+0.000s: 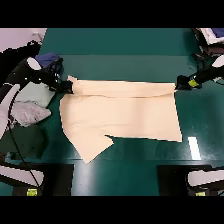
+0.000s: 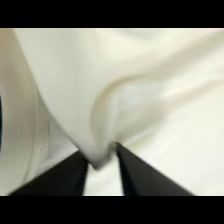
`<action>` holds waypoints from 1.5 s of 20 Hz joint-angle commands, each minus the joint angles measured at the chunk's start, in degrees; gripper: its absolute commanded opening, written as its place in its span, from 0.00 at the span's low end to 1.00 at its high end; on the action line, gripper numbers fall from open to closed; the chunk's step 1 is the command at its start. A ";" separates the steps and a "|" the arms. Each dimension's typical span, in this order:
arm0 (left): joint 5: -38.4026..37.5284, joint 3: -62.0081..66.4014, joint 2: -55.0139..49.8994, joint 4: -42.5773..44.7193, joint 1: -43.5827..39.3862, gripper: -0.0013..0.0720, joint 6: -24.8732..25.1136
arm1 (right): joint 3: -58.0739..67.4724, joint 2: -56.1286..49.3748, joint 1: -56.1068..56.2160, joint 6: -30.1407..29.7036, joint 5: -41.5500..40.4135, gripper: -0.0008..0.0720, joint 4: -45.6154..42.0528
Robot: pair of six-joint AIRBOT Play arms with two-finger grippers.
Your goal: Fold the shirts.
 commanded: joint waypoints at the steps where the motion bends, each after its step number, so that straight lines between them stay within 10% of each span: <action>1: -2.49 -2.34 0.81 0.20 0.66 0.75 -2.29 | -3.04 1.36 0.63 -0.04 1.81 0.58 0.22; 9: -9.25 -23.56 24.76 8.44 6.19 0.75 -7.30 | -15.32 18.08 -6.21 -1.62 8.11 0.58 0.24; 16: -3.93 -52.19 38.82 -7.37 6.19 0.75 -7.45 | -24.44 25.16 -7.23 -2.10 6.51 0.58 0.39; 24: 4.26 -56.52 38.80 -15.08 6.19 0.75 -4.42 | -24.46 28.70 -7.63 -2.19 7.74 0.58 3.26; 26: 4.87 -56.52 38.80 -16.04 6.19 0.32 -3.56 | -24.50 29.05 -8.52 -2.19 9.94 0.58 3.21; 30: 4.35 -56.37 38.82 -16.74 6.19 0.05 -1.33 | -31.10 30.80 -13.42 -2.62 12.52 0.58 2.93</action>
